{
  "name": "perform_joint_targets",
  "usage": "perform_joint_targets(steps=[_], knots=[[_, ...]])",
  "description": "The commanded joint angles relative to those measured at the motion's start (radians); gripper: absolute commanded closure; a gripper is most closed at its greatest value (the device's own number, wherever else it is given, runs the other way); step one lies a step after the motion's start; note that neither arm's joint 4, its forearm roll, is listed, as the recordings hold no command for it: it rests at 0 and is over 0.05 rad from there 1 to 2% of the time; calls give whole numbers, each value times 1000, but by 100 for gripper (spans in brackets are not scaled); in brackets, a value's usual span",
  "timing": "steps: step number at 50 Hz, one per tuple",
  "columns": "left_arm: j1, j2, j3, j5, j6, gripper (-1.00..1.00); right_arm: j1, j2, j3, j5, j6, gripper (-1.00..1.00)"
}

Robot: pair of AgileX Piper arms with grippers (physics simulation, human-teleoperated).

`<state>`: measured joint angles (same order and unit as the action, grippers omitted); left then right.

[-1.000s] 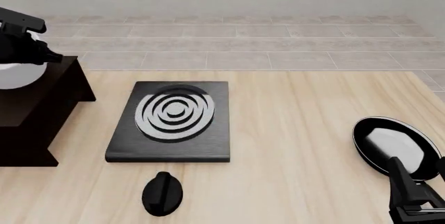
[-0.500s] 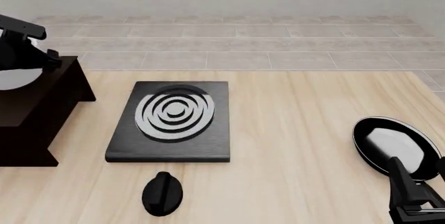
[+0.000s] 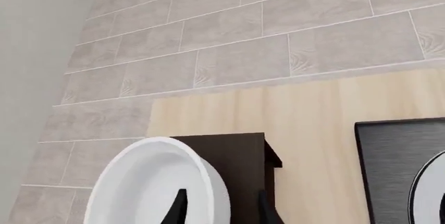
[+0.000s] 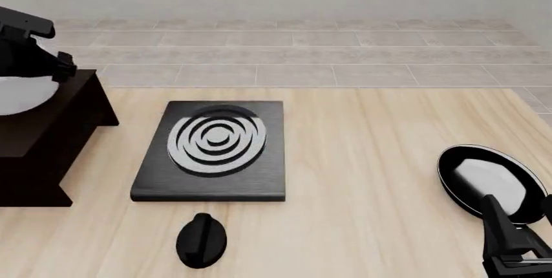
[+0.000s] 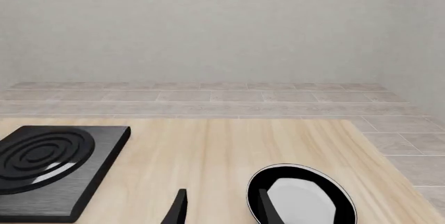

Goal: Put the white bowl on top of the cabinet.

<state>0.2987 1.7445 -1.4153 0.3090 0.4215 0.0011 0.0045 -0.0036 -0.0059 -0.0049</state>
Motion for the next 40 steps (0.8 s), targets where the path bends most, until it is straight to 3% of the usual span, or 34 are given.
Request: perform_joint_targets(steps=[1,12,21,26,28,33,40], knots=[[-33,-58,-48,57,-9,-100,0,0,0,0,0,-100],[-50,-129,-13,61,-4,-100,0,0,0,0,0,-100],[-92,-284,68,38,-54,-100,0,0,0,0,0,-100],[-108,-377,155,15,-55,-100,0,0,0,0,0,-100],[-151,-452,244,-10,-50,-100,0,0,0,0,0,-100],[-199,-560,350,-28,-66,-100,0,0,0,0,0,-100],[-284,-728,428,2,-77,-100,0,0,0,0,0,-100]])
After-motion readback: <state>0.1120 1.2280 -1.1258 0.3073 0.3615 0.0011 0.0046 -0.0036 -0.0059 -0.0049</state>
